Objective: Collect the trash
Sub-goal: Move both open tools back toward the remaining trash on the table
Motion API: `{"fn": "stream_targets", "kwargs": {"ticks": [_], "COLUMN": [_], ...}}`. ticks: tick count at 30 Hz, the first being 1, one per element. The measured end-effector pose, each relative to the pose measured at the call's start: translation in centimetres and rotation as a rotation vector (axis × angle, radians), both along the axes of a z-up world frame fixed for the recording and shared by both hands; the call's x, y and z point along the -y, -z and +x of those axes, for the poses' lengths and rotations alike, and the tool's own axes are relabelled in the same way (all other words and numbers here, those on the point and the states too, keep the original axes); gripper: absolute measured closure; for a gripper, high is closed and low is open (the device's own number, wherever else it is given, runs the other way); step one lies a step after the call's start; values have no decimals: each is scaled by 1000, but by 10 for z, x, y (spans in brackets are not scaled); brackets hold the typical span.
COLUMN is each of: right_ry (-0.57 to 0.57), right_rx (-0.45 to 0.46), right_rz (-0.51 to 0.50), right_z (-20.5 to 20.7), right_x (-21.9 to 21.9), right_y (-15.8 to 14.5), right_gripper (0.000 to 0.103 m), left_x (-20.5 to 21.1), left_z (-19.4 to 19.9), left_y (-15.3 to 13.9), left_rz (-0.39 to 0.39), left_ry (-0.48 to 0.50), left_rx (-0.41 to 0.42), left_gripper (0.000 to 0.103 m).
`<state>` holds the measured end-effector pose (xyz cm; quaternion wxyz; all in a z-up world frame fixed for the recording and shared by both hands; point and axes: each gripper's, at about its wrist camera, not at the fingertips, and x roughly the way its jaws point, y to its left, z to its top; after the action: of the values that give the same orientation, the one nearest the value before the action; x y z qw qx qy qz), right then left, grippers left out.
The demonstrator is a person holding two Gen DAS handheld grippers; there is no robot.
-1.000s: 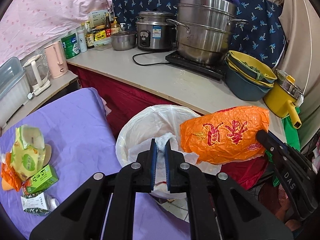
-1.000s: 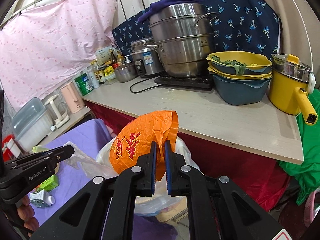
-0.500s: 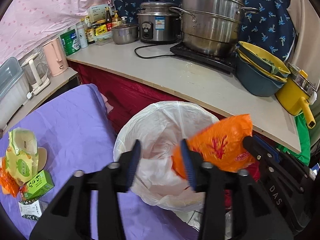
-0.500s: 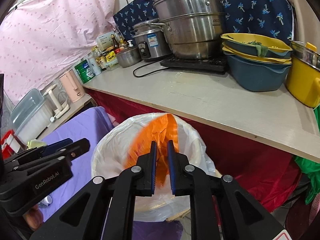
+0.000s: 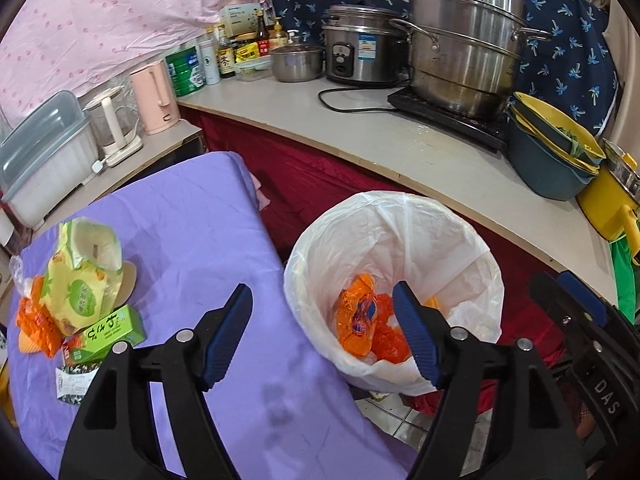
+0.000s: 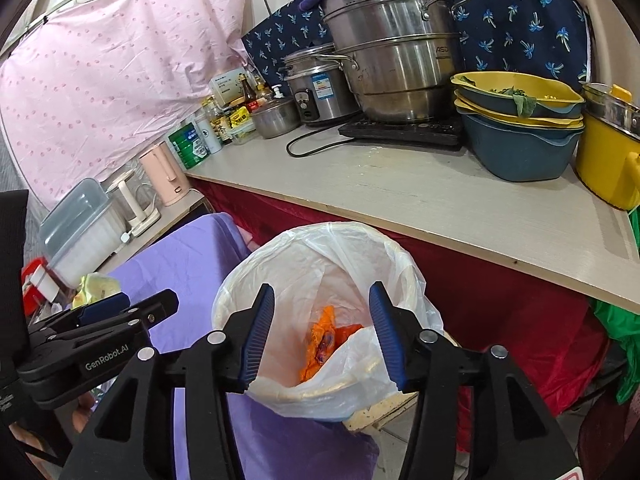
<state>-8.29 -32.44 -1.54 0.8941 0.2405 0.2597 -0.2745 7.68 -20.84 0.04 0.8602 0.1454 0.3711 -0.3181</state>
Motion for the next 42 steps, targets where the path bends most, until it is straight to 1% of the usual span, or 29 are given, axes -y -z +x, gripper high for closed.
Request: {"fn": "stream_targets", "kwargs": {"ticks": [4,8,10,12,20,30,42], "right_ry": [-16,-35,-45,-63,-136,-242,-382], "right_rx": [2,1,1,1,0,-18,-45], "right_rz": [-7,-11,-15,-19,-37,-40,-38], "right_z": [-5,-8,-8,-7,4,36,96], "right_x": [-14,-27,-34,-43,-77,-121,-181], "right_y": [-3,-4,-6,-7,-13,-11,-4], "right_gripper": [49,49,48,48,47,47,47], "left_x": [-15,-29,-38,-45,-77,-127,-206], "left_z": [-2,-4,-6,-7,-12,0,40], "left_y": [1,0,-2,-4,-9,-6,8], "left_rz": [8,10,12,7,2,-1,-1], "left_ry": [-27,-45,-60,-70,-104,-180,-338], "left_rx": [2,-2,11,18,24,6,-33], "left_gripper": [34,34,30,29,29,29,29]}}
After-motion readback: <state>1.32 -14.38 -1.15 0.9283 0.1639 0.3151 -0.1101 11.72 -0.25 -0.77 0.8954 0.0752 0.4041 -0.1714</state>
